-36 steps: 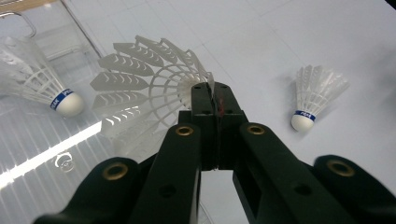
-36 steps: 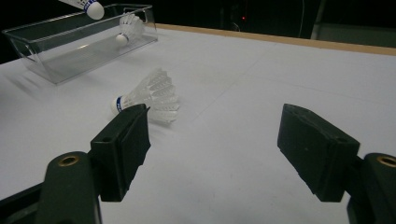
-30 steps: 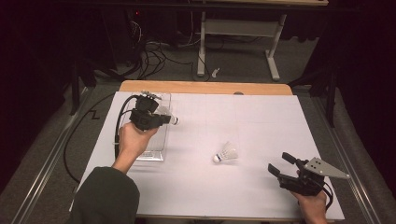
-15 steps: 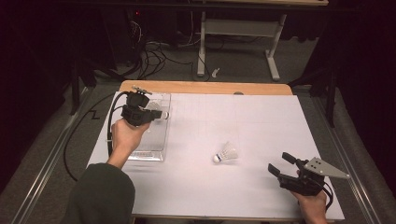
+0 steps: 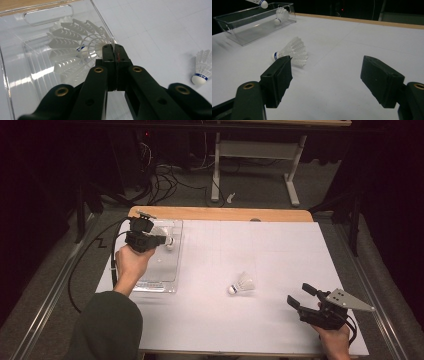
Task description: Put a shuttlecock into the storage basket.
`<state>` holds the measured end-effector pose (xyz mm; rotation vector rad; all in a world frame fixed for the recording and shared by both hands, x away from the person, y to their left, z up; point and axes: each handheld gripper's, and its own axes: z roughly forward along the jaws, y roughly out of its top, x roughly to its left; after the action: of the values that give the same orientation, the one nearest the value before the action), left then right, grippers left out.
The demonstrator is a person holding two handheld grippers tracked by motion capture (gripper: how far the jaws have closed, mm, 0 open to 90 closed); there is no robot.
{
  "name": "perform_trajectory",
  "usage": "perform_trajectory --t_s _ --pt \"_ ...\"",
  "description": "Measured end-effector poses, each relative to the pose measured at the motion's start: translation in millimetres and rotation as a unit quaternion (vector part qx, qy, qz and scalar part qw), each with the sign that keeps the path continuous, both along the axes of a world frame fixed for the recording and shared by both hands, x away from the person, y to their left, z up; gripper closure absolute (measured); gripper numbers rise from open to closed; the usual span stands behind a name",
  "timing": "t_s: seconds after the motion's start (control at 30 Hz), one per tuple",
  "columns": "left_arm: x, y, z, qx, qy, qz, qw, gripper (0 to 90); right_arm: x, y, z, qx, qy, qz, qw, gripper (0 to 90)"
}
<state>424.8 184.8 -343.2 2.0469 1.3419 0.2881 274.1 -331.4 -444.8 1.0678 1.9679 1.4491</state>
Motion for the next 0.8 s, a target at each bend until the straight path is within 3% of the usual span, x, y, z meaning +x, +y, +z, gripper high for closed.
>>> perform_trajectory --t_s 0.8 --pt "18.2 8.2 -12.4 0.017 0.011 0.036 0.9991 89.4 0.0 0.2 0.0 0.001 0.0 0.001 1.0 25.7"
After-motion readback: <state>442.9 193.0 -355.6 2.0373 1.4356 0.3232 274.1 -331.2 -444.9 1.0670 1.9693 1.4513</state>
